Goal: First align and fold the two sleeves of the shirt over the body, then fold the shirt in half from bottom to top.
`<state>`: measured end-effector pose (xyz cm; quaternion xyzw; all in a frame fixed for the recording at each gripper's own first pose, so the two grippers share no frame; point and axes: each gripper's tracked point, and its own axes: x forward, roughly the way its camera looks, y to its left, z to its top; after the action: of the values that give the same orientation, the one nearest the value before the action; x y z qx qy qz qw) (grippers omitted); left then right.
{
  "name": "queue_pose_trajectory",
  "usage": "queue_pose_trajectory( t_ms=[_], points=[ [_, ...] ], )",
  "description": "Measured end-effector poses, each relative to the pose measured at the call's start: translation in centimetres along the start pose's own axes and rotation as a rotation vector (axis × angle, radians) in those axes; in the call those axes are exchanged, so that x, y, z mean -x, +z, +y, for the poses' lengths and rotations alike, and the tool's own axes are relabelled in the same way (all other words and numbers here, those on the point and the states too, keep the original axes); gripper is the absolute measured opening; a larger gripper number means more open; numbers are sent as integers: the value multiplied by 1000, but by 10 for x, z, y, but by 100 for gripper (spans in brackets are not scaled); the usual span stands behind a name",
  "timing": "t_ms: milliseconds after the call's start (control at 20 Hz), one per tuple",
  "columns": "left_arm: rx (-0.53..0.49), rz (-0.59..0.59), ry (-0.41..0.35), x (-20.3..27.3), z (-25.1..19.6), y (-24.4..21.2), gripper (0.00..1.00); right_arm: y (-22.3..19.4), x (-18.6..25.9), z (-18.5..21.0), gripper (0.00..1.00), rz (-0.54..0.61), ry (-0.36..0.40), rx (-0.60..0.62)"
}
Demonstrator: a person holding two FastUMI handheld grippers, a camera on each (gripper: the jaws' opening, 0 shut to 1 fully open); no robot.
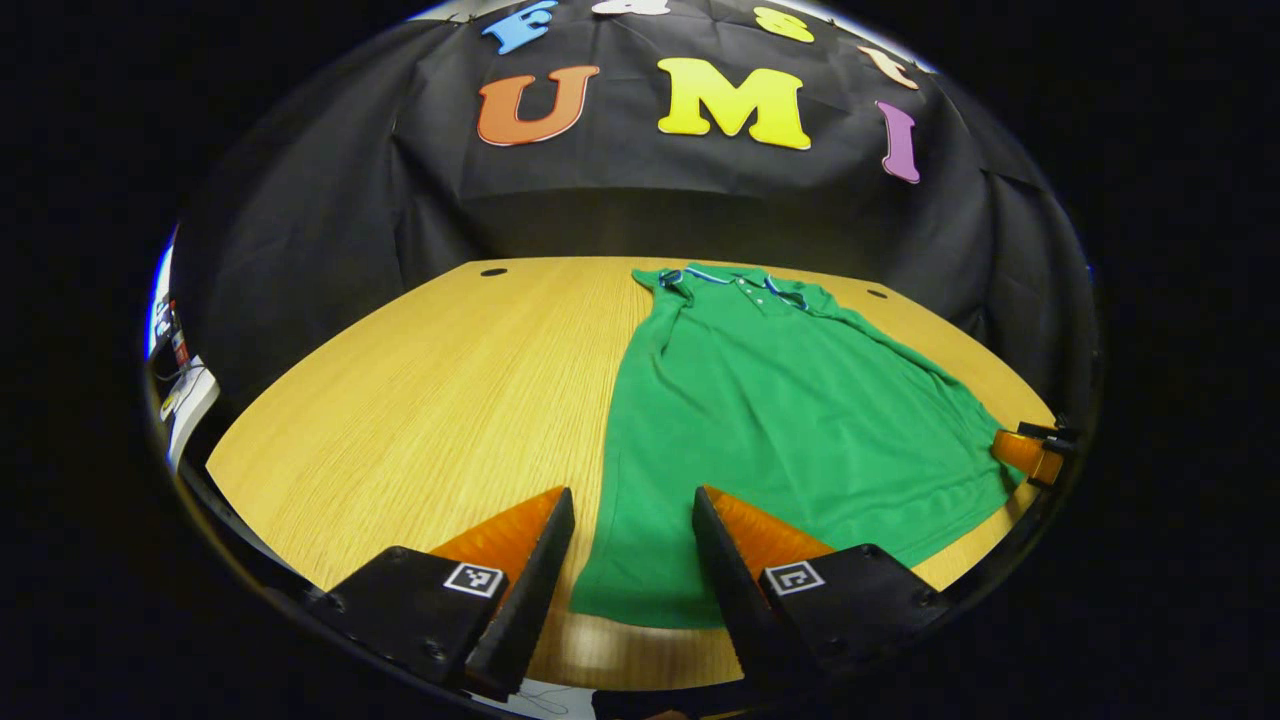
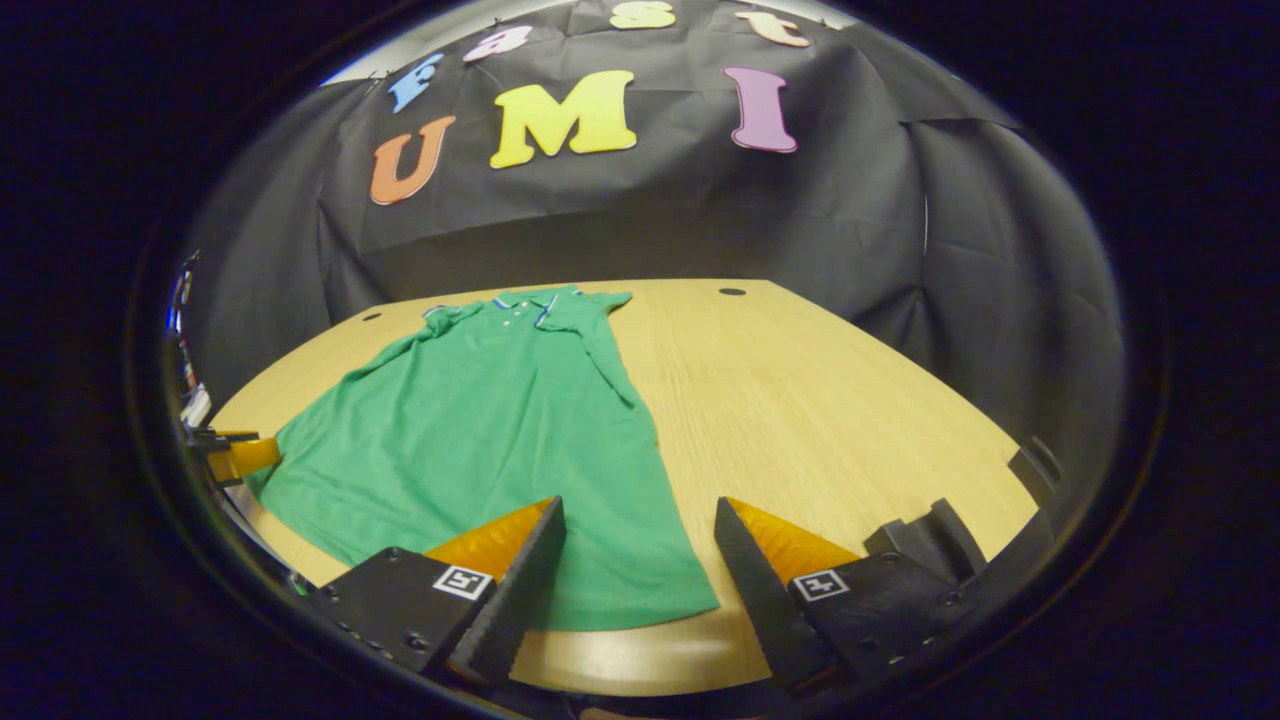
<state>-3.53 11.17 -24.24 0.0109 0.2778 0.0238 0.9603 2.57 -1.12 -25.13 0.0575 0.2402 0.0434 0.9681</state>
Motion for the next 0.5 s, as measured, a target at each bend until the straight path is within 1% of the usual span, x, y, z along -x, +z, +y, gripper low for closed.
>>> queue_pose_trajectory(
  t_ms=[50,100,150,200,250,300,350,400,450,500],
  points=[
    [7,2,8,-1,2,-2,78,-1,1,1,90,-1,8,0],
    [13,2,12,-2,3,-2,73,-1,2,3,87,-5,19,2],
    [11,0,12,-2,2,0,70,-2,2,5,76,-3,33,2],
    [6,5,10,-3,2,-1,69,-3,1,8,70,-2,46,-5],
    [4,9,5,-3,1,0,64,-2,1,9,51,2,53,-23],
    [4,13,-3,-3,-1,0,53,-3,0,11,43,8,67,-41],
    [0,16,-16,-2,-4,2,47,-3,-1,14,27,18,82,-63],
    [3,15,-25,-5,-7,2,40,-3,-2,17,15,25,97,-81],
    [14,15,-24,-3,-6,3,20,-2,-4,20,3,24,105,-72],
    [26,6,-25,-4,-7,5,11,-2,-5,22,4,22,107,-28]
  ],
)
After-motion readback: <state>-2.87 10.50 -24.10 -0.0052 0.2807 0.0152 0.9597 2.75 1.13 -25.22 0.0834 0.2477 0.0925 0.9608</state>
